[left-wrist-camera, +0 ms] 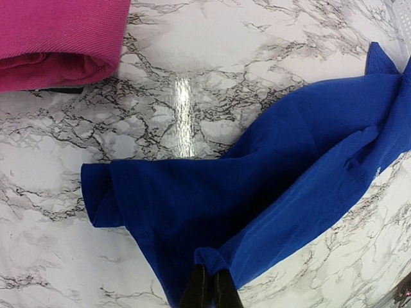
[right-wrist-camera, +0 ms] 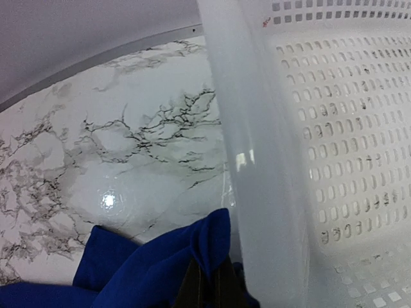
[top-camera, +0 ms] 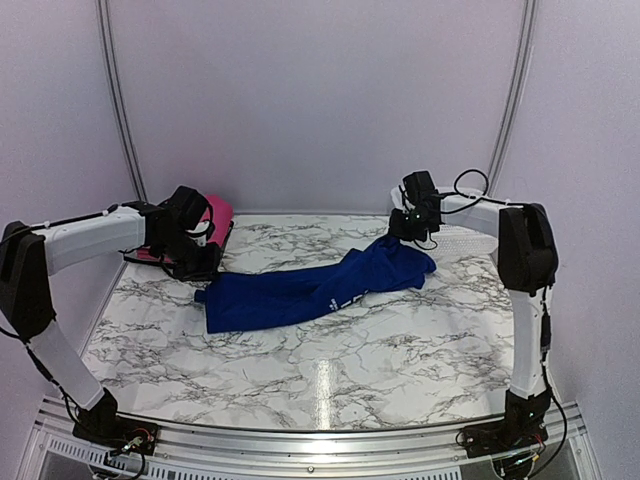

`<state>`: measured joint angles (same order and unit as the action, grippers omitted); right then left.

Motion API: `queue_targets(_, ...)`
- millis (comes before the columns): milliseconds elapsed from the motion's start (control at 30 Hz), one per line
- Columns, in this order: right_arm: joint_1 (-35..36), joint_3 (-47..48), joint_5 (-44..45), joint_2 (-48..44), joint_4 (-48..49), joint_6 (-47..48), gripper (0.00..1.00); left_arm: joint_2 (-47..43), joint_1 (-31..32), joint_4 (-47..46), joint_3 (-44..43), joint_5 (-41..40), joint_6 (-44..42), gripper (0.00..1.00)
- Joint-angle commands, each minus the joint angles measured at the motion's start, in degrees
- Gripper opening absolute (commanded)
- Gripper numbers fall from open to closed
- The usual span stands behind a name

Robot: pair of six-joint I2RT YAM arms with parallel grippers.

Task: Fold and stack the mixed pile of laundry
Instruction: Flatten out the crumpled T-shirt at the center of the board.

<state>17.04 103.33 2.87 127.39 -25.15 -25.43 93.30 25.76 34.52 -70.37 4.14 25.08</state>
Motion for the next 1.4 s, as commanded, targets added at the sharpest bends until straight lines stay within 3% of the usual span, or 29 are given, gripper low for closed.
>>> queue_targets(0,-0.42,-1.77,-10.57,-7.29,3.62,2.88,0.0,-1.31,-1.34,-0.45,-3.79,-2.1,-1.72,0.0)
queue_targets(133,1.76,-5.68,-16.15,-20.01,6.6,4.66,0.0,-5.52,-2.02,-0.25,-8.08,-6.36,-3.19,0.0)
queue_targets(467,2.21,-2.75,-13.65,-42.38,0.38,11.53,0.0,-14.72,-2.37,0.07,-21.28,-17.6,-7.15,0.0)
queue_targets(700,3.24,1.28,-14.33,-53.37,-0.88,13.76,0.0,-20.93,-2.29,-0.14,-29.02,-14.38,-8.91,0.0)
queue_targets(867,7.29,7.28,-18.27,-55.24,-3.16,13.13,0.0,-24.28,-1.97,-0.23,-32.92,-5.7,-8.85,0.0)
queue_targets(1000,7.65,10.33,-19.22,-54.89,-4.36,11.08,0.0,-25.37,-1.84,-0.33,-35.43,-4.41,-6.58,0.0)
queue_targets(1167,7.66,11.98,-18.61,-51.69,-4.57,12.12,0.0,-24.58,-1.85,-0.25,-36.22,-10.41,-6.6,0.0)
queue_targets(1367,4.93,15.23,-13.16,-42.88,-2.76,13.71,0.0,-15.5,-2.53,-0.96,-39.68,-19.34,-7.34,0.0)
